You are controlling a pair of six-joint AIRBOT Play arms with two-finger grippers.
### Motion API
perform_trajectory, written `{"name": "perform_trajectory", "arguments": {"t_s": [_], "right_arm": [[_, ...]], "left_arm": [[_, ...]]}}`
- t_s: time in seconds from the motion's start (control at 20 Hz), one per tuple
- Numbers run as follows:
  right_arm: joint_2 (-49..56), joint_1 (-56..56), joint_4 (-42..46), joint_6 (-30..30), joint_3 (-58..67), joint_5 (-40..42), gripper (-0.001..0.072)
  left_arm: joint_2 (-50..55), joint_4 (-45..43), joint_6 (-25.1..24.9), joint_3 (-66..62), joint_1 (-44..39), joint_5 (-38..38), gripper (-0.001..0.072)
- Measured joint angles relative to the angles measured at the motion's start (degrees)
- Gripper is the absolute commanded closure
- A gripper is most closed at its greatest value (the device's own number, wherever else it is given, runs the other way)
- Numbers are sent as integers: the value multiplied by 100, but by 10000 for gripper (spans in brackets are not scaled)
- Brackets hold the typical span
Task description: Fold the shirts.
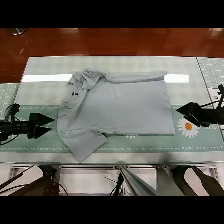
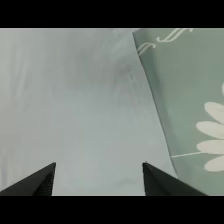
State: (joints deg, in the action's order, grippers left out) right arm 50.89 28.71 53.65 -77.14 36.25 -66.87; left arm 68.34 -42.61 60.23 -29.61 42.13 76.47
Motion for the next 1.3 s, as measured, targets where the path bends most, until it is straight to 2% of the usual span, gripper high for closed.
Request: {"name": "perform_trajectory", "arguments": {"t_s": [0.45, 0.5, 0.6, 0.65, 1.05, 1.3], "right_arm": [[-105, 0, -114, 109, -109, -46, 92], [-105, 0, -116, 109, -111, -55, 92], [-105, 26, -109, 116, -114, -52, 92], [-105, 68, -85, 116, -114, -26, 92], [-107, 1191, 1150, -457, -317, 55, 92], [-81, 1316, 1126, -553, -964, -116, 92]], "left_arm": [[538, 70, -227, 278, -817, -9, 12], [590, 111, -245, 289, -894, -52, 47], [656, 155, -275, 304, -981, -256, 651], [678, 125, -289, 308, -1005, -400, 684], [702, 350, -323, 282, -1069, -442, 684], [702, 575, -393, 282, -1071, -448, 684]]}}
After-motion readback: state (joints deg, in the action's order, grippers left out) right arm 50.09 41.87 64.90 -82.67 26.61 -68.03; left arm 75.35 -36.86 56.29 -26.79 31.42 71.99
